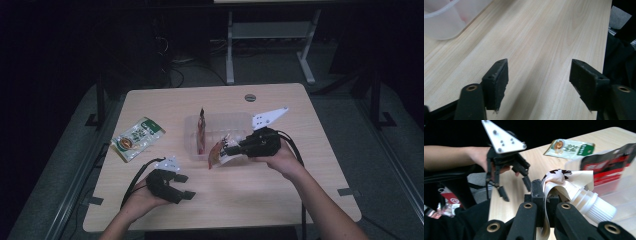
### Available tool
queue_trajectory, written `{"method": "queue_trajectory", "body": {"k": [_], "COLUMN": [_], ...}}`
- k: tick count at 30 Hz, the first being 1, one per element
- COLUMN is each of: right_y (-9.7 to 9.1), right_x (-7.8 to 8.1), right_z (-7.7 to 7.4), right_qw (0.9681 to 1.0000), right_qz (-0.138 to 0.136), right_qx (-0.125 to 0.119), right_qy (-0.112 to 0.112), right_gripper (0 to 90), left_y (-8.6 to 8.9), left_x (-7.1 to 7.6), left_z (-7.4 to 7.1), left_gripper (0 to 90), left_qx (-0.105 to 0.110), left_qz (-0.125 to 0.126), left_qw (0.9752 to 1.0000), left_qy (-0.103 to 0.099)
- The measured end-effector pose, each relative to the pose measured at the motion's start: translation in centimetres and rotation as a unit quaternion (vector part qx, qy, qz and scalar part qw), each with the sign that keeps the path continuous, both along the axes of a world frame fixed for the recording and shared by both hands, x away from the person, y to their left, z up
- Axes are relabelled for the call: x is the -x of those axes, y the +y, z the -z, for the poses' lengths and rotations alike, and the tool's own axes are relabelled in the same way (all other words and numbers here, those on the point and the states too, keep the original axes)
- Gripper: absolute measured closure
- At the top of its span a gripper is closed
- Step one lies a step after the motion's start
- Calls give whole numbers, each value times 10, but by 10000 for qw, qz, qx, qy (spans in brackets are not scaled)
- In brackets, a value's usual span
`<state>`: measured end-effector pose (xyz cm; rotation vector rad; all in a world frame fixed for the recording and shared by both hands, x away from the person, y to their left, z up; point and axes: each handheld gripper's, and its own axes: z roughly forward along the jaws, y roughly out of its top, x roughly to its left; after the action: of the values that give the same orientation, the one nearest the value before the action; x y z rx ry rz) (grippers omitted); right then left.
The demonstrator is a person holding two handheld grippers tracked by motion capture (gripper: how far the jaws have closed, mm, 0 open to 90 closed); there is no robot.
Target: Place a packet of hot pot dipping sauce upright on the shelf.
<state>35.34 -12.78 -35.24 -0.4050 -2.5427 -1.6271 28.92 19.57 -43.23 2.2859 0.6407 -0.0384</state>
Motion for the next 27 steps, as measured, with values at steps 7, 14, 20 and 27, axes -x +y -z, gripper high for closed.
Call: {"method": "queue_trajectory", "body": {"k": [7,14,20,27], "right_y": [-3,-4,-5,-5], "right_x": [-21,-42,-56,-62], "right_z": [-7,-12,-11,-5], "right_qw": [9998,9991,9974,9970], "right_qz": [190,416,640,675], "right_qx": [-60,99,283,354], "right_qy": [-16,-79,-181,-117], "right_gripper": [895,895,894,894], "left_y": [0,2,1,2], "left_x": [-1,-1,-1,-1], "left_z": [2,1,1,3], "left_gripper": [272,272,272,272], "left_qx": [-42,-36,-34,18], "left_qz": [-29,-41,-29,-50], "left_qw": [10000,10000,10000,10000], "left_qy": [-35,-49,-45,5]}}
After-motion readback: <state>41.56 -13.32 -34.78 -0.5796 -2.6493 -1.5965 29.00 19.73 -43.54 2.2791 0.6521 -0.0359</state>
